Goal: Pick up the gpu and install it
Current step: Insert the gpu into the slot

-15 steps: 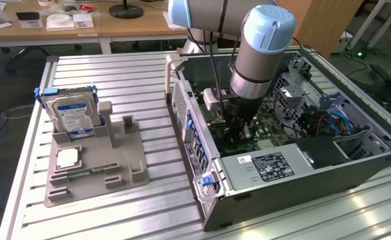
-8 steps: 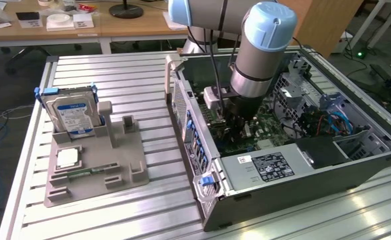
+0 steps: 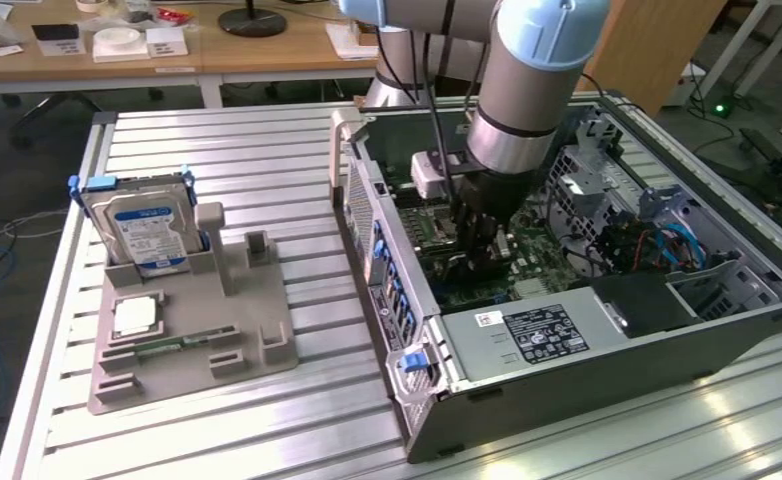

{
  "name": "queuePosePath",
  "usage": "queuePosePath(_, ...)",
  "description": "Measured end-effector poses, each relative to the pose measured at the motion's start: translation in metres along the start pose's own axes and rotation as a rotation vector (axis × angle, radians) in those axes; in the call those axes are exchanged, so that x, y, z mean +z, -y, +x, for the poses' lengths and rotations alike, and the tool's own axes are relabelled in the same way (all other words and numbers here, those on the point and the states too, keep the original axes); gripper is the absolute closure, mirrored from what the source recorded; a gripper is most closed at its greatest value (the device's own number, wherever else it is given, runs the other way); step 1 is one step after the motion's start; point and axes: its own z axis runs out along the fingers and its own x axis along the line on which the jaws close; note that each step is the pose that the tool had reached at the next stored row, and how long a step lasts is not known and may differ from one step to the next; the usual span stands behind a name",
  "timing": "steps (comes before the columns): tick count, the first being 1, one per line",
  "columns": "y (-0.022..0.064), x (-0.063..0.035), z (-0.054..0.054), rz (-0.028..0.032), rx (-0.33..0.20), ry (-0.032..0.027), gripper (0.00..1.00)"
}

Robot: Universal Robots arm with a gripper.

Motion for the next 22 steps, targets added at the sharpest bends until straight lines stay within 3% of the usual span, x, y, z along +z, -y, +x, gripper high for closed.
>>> queuePosePath(7, 0.0006, -0.0247, -0.002, 0.0061, 0.000, 0.0001, 0.65)
queuePosePath(11, 0.0006, -0.0246, -0.002, 0.0065, 0.000, 0.0004, 0.66)
queuePosePath(17, 0.0005, -0.0247, -0.002, 0.0064, 0.000, 0.0003, 0.90)
queuePosePath(22, 0.0005, -0.0247, -0.002, 0.0064, 0.000, 0.0002, 0.89)
